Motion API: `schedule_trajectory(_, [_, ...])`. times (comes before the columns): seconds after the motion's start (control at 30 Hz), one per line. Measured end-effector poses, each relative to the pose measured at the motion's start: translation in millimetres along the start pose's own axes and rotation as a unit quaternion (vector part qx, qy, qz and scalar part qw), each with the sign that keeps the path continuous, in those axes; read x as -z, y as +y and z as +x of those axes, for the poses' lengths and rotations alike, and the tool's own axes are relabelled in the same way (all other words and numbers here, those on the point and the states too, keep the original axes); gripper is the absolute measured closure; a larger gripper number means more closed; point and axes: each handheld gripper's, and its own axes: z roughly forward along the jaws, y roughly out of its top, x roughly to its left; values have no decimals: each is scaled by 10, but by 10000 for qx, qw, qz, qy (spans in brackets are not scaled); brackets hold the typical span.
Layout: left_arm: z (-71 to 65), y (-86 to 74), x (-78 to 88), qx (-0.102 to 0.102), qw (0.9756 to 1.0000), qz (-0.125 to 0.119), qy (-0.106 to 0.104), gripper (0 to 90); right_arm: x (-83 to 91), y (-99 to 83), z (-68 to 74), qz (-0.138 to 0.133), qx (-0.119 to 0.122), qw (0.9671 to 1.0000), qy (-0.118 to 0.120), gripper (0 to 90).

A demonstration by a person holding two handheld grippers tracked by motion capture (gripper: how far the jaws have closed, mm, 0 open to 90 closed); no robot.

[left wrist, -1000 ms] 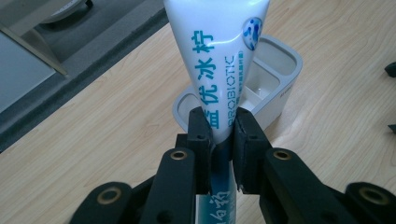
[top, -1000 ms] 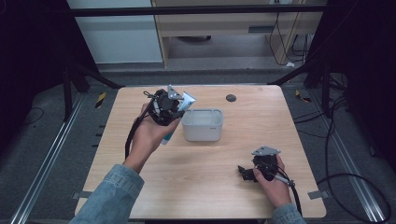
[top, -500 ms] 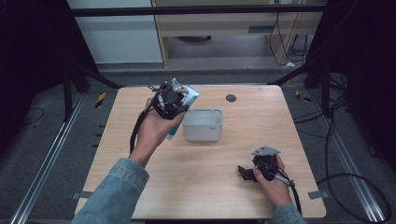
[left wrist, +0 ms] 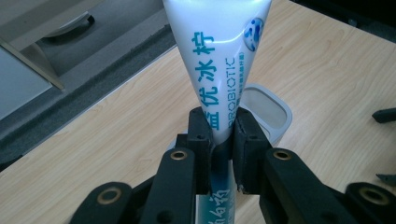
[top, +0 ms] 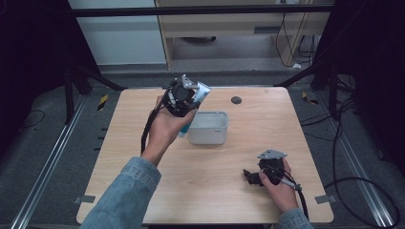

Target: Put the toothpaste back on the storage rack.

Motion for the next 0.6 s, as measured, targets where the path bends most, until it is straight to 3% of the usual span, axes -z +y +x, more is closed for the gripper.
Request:
schedule_trajectory(0.37, [57, 80, -91, 48, 9997, -222, 27, 788, -2, 3, -2, -3, 5, 10000, 8, 4])
schedule_trajectory(0.6, [67, 114, -231, 123, 9993, -362, 12, 787, -3, 3, -3, -7, 13, 10000, 10, 4])
